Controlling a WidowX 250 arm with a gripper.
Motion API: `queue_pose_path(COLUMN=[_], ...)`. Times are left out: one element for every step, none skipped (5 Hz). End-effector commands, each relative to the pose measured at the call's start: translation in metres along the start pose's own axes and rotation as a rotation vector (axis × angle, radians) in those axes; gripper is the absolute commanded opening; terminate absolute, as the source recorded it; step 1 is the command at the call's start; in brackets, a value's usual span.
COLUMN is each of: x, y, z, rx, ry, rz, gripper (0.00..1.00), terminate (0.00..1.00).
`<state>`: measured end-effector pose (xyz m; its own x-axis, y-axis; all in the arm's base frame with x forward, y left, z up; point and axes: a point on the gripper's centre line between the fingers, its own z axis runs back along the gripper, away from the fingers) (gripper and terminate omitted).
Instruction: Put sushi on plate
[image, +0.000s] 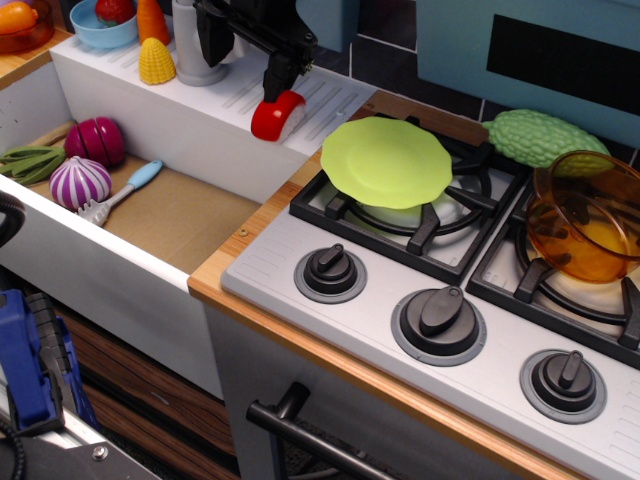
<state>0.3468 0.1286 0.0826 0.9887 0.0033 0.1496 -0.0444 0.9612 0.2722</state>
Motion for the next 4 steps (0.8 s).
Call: queue_pose_path(x=[0.0, 0.012, 0.038, 0.049], y=[0.0, 0.008, 0.016, 0.016], z=[0.0, -0.014, -0.024, -0.033], rx=[0.0, -0.01, -0.041, -0.037], ry=[0.0, -0.02, -0.036, -0.036], rz=[0.0, -0.018, -0.029, -0.014], gripper=[1.0, 1.0, 1.0, 1.0], terminate=[0.0, 0.0, 0.0, 0.0])
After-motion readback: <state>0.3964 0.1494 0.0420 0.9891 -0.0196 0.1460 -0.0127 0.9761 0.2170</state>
